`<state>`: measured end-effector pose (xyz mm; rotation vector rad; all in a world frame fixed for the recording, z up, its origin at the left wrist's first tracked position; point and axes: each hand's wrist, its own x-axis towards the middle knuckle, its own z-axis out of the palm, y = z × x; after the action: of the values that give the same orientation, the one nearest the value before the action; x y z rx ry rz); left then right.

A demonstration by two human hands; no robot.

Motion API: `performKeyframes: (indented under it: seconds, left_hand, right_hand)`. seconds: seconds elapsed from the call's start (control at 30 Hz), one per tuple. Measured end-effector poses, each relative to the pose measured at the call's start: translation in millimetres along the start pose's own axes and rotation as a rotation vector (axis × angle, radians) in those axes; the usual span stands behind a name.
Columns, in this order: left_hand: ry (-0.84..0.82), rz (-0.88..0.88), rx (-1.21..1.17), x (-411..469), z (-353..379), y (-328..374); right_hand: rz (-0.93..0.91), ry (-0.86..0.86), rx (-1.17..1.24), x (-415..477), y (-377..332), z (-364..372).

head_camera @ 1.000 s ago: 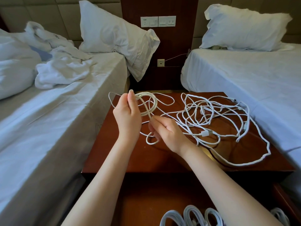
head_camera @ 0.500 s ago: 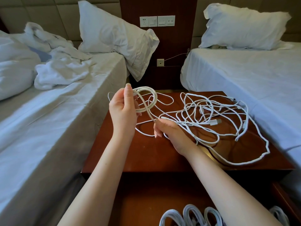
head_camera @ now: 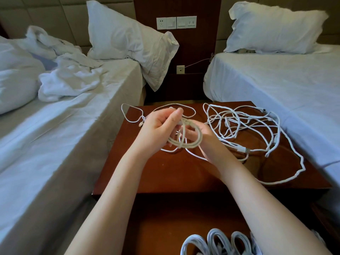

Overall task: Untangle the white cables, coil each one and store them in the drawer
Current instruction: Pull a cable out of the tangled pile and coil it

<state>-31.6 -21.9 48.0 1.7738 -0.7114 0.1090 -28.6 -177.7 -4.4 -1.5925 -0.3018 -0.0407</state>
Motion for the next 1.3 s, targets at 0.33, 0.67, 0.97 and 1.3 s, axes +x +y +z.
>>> performKeyframes:
  seconds: [0.33, 0.67, 0.97, 1.3]
  left_hand:
    - [-0.104, 0.06, 0.341, 3.2, 1.8, -10.5]
    - [0.14, 0.061, 0.418, 9.0, 6.5, -36.5]
    - [0.531, -0.013, 0.458, 15.3, -11.1, -60.3]
    - [0.796, -0.108, 0.482, 14.4, -43.7, -76.1]
  right_hand:
    - [-0.095, 0.018, -0.214, -2.6, -22.5, -14.8]
    - [-0.237, 0.226, -0.786, -3.5, -28.1, -7.6]
    - [-0.23, 0.202, -0.918, -7.1, -38.7, 3.3]
    - [-0.192, -0.074, -0.751, -16.1, -37.4, 41.2]
